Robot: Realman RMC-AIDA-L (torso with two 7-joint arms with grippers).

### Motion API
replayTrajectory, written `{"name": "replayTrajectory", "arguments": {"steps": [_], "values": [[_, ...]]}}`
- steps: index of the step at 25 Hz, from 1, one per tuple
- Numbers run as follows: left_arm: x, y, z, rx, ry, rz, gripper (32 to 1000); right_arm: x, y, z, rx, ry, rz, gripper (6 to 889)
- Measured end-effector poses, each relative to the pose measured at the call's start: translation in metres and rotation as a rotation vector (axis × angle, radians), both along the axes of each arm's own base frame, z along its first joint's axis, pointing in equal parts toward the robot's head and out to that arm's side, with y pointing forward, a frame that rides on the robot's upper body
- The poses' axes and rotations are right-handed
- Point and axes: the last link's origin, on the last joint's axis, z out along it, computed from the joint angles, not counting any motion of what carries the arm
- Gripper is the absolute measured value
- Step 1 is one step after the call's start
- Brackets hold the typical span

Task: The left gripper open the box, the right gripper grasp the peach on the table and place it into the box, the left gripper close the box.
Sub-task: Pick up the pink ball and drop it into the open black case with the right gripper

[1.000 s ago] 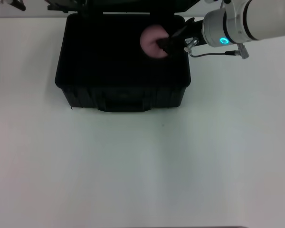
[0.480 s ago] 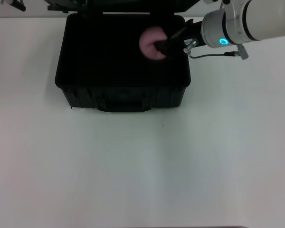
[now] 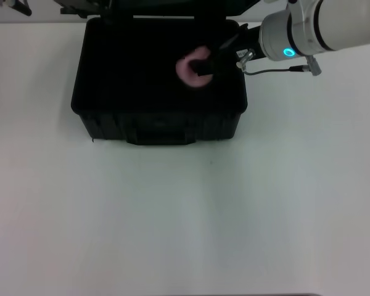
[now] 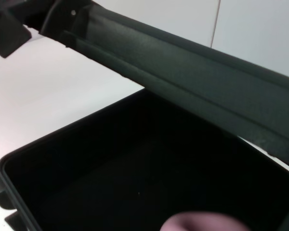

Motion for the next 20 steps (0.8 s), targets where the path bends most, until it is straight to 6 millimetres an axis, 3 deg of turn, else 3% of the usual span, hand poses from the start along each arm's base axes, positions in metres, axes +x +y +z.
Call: {"name": "replayTrajectory", "arguments": {"steps": [8,14,20], "values": [[-0.0005,0.0,0.0001,0.0,0.0,0.001,392,-0.0003,-0.0002,0.0013,-0.006,0.002,-0.005,669],[-0.0018,-0.0002,0.0001,0.0,0.0,0.004,391,0.0012,-0.0018,0.0016,-0.019,0.001,-0.011,866],[-0.0039,-0.0006,0.0001,-0.001,0.0,0.009,392,-0.0015,-0.0075,0.0028,-0.06,0.01,-0.018,861]]}}
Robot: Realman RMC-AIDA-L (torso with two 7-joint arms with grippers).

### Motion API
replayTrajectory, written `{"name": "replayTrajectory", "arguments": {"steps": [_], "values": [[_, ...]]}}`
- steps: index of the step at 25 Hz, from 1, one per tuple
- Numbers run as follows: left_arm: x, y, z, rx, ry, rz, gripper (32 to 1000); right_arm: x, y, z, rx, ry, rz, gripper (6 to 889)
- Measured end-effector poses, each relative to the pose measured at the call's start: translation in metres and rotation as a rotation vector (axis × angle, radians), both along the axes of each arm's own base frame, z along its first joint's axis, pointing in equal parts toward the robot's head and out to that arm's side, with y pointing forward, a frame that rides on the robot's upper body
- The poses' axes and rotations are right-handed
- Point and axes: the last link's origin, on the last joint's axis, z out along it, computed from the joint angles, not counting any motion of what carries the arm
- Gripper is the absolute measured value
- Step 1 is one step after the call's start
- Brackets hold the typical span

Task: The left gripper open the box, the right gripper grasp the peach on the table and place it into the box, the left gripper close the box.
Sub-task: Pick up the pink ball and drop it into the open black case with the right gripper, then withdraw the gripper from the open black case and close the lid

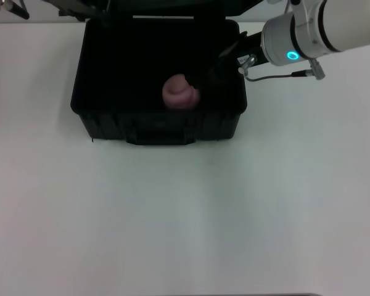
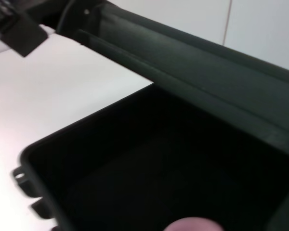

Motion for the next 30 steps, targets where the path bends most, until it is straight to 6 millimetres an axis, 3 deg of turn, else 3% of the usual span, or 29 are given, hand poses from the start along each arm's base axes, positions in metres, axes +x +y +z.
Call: {"name": "replayTrajectory", "arguments": {"steps": [7,18,30], "values": [[-0.002,0.0,0.0,0.001,0.001,0.005,393,-0.005,-0.012,0.006,-0.081,0.015,-0.059,857],[-0.003,0.0,0.001,0.001,0.001,0.007,396,0.014,-0.016,0.065,-0.049,-0.147,-0.205,857],[-0.003,0.0,0.001,0.002,0.002,0.007,398,0.029,-0.03,0.084,-0.119,-0.233,-0.309,857]]}}
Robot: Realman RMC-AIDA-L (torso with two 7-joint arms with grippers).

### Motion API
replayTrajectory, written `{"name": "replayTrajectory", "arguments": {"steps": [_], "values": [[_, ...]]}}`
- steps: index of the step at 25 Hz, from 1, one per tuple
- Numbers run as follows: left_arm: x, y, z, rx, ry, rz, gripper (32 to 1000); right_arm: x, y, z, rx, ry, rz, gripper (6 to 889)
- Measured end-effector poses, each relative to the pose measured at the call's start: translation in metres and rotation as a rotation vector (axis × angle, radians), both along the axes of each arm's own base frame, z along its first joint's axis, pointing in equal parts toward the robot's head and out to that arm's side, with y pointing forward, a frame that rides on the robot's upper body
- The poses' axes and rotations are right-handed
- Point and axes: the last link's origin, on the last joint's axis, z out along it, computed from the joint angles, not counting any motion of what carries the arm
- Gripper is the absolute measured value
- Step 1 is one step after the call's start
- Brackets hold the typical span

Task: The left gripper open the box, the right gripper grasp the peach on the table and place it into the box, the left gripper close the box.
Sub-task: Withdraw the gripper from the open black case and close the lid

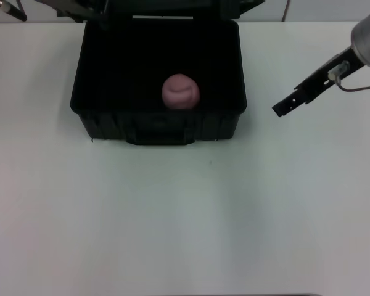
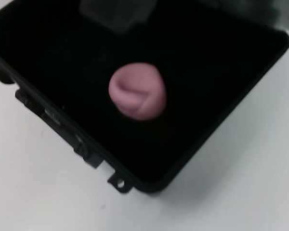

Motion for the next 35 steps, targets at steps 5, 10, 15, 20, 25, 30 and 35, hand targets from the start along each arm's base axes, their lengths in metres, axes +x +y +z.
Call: {"name": "replayTrajectory", "arguments": {"steps": [5,10,15,20,25,30,35], "values": [[0.0,0.0,0.0,0.0,0.0,0.0,400,0.008,-0.004,0.007,-0.018,-0.047,-0.052,857],[0.0,0.0,0.0,0.0,0.0,-0.001,401,0.017,-0.011,0.012,-0.048,-0.123,-0.094,857],[0.002,0.0,0.0,0.0,0.0,-0.005,402,0.026,-0.019,0.014,-0.087,-0.189,-0.139,857],[0.002,0.0,0.0,0.0,0.001,-0.006,403,0.034,-0.023,0.015,-0.105,-0.233,-0.166,857],[0.003,0.0,0.0,0.0,0.001,-0.007,404,0.036,-0.025,0.013,-0.119,-0.241,-0.178,857],[0.003,0.0,0.0,0.0,0.0,-0.007,405,0.037,-0.026,0.012,-0.13,-0.241,-0.189,857],[0.003,0.0,0.0,-0.001,0.0,-0.007,406,0.037,-0.026,0.012,-0.128,-0.24,-0.189,857]]}}
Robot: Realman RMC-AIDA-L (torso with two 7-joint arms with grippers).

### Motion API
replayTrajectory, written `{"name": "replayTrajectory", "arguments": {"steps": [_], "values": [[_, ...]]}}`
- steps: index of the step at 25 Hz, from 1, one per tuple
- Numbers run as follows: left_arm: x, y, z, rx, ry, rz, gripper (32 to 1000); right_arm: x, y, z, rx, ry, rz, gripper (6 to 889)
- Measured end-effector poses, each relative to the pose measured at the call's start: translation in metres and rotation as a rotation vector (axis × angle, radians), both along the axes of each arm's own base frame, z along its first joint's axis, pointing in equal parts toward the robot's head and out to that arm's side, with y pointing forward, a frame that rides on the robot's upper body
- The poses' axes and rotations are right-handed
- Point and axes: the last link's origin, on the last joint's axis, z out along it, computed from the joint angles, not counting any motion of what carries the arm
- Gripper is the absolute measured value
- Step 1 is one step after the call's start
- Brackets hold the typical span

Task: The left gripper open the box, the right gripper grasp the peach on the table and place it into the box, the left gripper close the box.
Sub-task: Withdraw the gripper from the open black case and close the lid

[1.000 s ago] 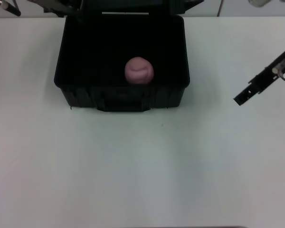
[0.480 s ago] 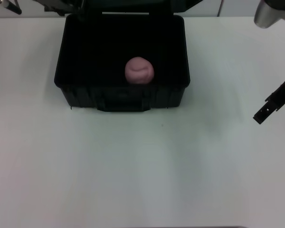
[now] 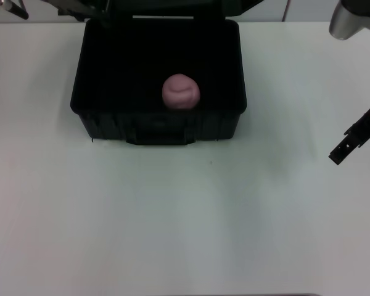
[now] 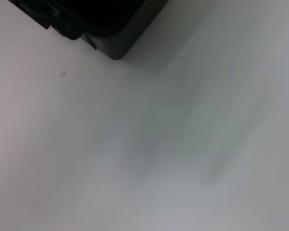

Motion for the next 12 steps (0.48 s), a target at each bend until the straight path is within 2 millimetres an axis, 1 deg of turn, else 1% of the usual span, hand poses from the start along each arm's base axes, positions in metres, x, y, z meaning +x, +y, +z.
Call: {"name": "replayTrajectory", "arguments": {"steps": [12], "values": [[-0.0001,-0.0011,-0.001,-0.012,0.005,-0.001,409,0.0001,0.0008,0.0,0.005,0.001,0.002,857]]}}
